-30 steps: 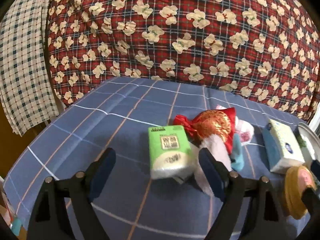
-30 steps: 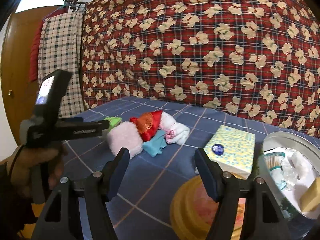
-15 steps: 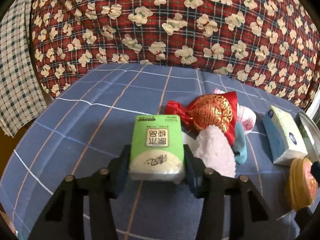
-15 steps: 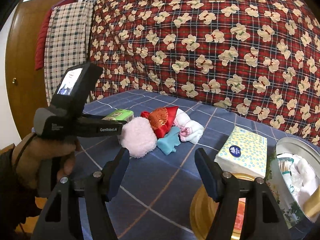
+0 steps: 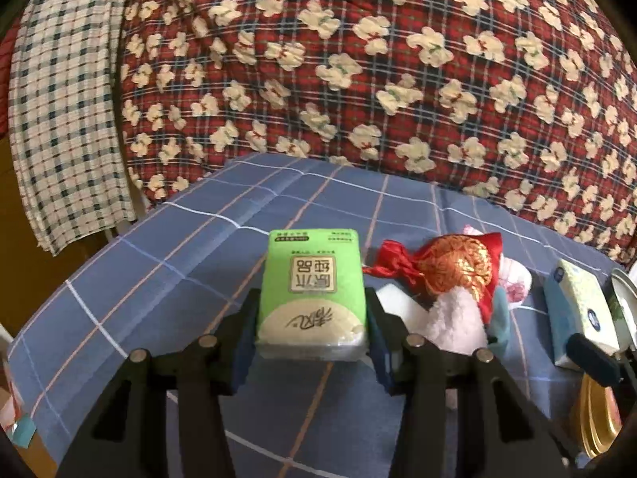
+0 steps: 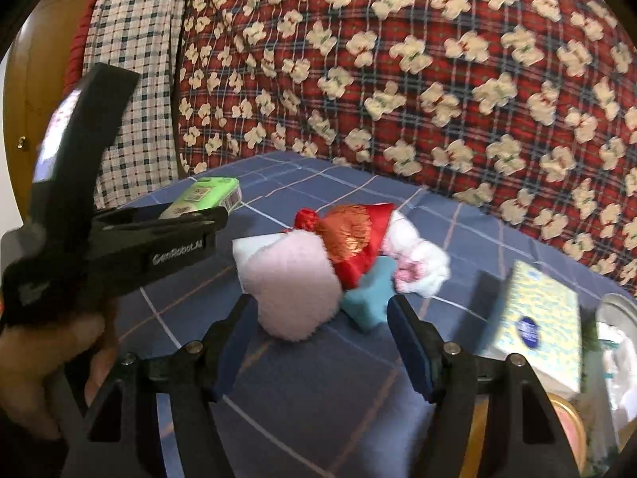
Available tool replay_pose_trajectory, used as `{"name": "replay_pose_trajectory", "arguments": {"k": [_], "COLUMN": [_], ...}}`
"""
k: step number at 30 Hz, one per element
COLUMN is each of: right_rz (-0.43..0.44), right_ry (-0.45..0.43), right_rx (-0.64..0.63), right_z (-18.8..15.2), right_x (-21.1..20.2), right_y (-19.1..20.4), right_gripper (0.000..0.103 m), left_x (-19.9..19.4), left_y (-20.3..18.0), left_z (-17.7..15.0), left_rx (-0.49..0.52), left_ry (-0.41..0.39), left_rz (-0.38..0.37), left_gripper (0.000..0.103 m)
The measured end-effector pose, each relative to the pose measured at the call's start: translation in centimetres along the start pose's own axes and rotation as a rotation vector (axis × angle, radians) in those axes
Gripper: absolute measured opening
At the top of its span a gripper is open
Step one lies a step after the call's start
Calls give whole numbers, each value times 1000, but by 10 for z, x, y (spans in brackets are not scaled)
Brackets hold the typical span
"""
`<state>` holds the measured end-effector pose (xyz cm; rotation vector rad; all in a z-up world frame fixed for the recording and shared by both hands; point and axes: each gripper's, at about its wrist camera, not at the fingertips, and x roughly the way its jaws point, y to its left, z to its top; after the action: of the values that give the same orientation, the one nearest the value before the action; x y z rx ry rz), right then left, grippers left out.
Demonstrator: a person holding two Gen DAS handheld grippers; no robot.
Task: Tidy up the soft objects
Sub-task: 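Close the left gripper on the green tissue pack, then close the right gripper on the pink fluffy ball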
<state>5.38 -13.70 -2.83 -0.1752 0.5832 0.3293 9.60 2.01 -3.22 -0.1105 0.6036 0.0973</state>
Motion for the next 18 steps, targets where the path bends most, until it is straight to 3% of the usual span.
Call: {"name": "replay_pose_trajectory", "arguments": {"k": [10,18], "right_rz": [60,61], "right_ry": [92,149], "right_rx": [-27,-45], "right_z": [13,18], "right_x": [40,59], "right_y": [14,19], "right_gripper": [70,70], "left_x": [-3,-1], "left_y": [15,13], "left_z": [-1,-1], "left_rx": [-74,-57], "left_ry": [-16,-5], "left_rz": [7,-3], "left_gripper": [48,48]}}
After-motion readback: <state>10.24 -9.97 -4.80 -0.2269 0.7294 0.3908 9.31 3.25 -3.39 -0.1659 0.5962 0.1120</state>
